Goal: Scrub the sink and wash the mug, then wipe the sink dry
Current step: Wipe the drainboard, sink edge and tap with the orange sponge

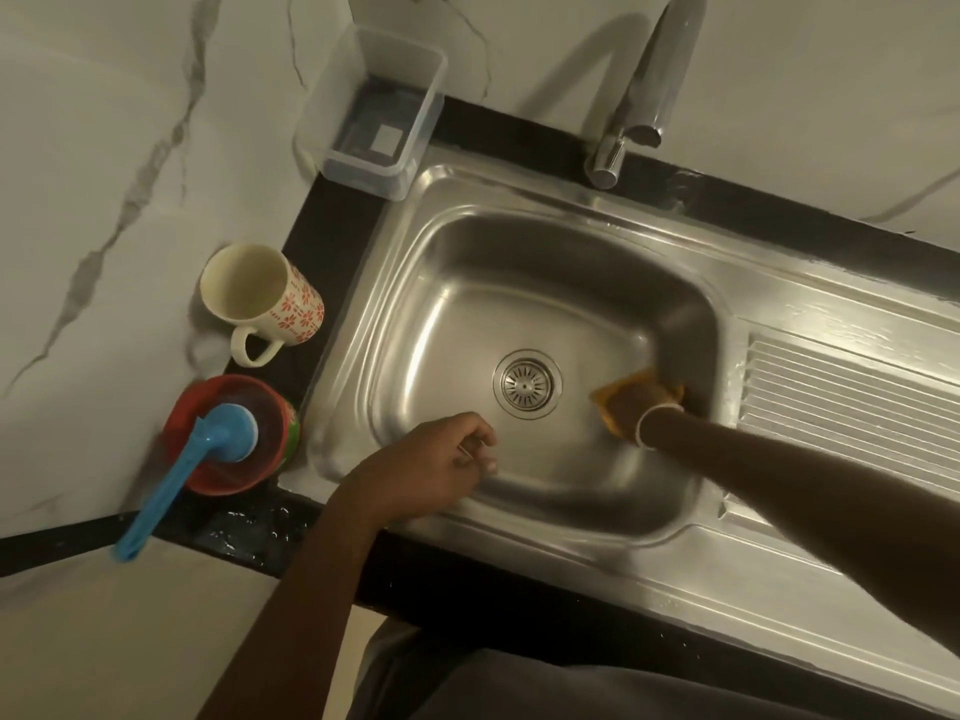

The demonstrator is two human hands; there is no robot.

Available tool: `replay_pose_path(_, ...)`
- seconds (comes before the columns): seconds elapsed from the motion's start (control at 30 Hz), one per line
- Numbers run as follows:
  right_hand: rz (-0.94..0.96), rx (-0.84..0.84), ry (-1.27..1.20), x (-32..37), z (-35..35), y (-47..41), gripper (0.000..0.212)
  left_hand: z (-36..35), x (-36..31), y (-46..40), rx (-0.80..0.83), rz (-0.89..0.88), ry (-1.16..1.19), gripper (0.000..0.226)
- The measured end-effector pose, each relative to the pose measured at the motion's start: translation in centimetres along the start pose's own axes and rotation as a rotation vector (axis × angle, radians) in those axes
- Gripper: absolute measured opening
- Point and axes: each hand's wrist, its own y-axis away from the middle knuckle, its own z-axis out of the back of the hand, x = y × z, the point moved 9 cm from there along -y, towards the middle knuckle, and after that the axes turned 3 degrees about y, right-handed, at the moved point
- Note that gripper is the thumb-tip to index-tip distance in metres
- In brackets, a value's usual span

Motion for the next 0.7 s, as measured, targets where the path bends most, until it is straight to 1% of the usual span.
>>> replay_pose_path(0.07,0.086,0.084,-0.202,2.5,-1.3,1.1,0.036,-0.1,0.0,-1.3,-0.020,-0.002,0.004,0.021)
replay_pose_path(0.1,0.126,0.182,-0.332,3.9,-1.6,2.0,0.035,-0.3,0.1,-1.9,-0.022,0.002,-0.003,0.021)
replay_pose_path(0.13,0.176,0.299,-0.414,5.6,-2.2,2.7,0.029,-0.5,0.3,-2.4,-0.024,0.013,-0.010,0.021)
replay_pose_path(0.17,0.230,0.378,-0.489,7.2,-2.5,3.7,0.022,-0.9,0.4,-2.7,-0.022,0.025,-0.021,0.021)
replay_pose_path(0.2,0.302,0.402,-0.511,8.8,-2.3,4.6,0.020,-1.2,0.3,-3.0,-0.020,0.034,-0.036,0.021)
replay_pose_path(0.23,0.335,0.401,-0.540,10.1,-1.9,5.2,0.020,-1.4,0.3,-3.3,-0.018,0.047,-0.042,0.022)
replay_pose_path(0.3,0.376,0.368,-0.608,11.0,-0.1,6.2,0.030,-1.7,0.3,-3.4,-0.017,0.068,-0.046,0.024)
replay_pose_path(0.33,0.402,0.341,-0.681,11.0,0.9,6.8,0.035,-1.7,0.2,-3.3,-0.022,0.077,-0.055,0.025)
replay_pose_path(0.37,0.425,0.303,-0.810,10.6,2.1,7.4,0.036,-1.8,0.2,-3.1,-0.029,0.091,-0.065,0.028)
replay_pose_path(0.4,0.423,0.297,-1.039,9.9,3.4,8.3,0.035,-1.7,0.2,-2.9,-0.038,0.105,-0.078,0.031)
replay_pose_path(0.43,0.394,0.309,-1.355,9.2,4.1,8.9,0.033,-1.6,0.1,-2.8,-0.057,0.119,-0.082,0.037)
replay_pose_path(0.5,0.390,0.343,-1.902,8.2,6.0,11.1,0.030,-1.1,-0.3,-2.3,-0.151,0.158,-0.016,0.057)
replay_pose_path(0.53,0.395,0.351,-2.070,7.8,6.7,11.9,0.031,-0.8,-0.6,-2.0,-0.218,0.193,0.055,0.070)
replay_pose_path(0.57,0.436,0.340,-2.203,7.4,7.7,12.7,0.035,-0.5,-1.1,-1.5,-0.278,0.232,0.136,0.083)
replay_pose_path(0.6,0.480,0.310,-2.292,6.9,8.6,13.4,0.044,-0.4,-1.5,-1.2,-0.309,0.267,0.207,0.094)
replay_pose_path(0.63,0.533,0.289,-2.376,6.3,9.6,14.3,0.055,-0.7,-2.0,-0.9,-0.300,0.298,0.274,0.100)
replay_pose_path(0.67,0.592,0.261,-2.445,5.9,10.5,15.2,0.061,-1.3,-2.5,-0.7,-0.258,0.317,0.347,0.102)
replay_pose_path(0.7,0.636,0.225,-2.500,5.4,11.2,16.1,0.062,-2.1,-3.1,-0.5,-0.191,0.324,0.442,0.098)
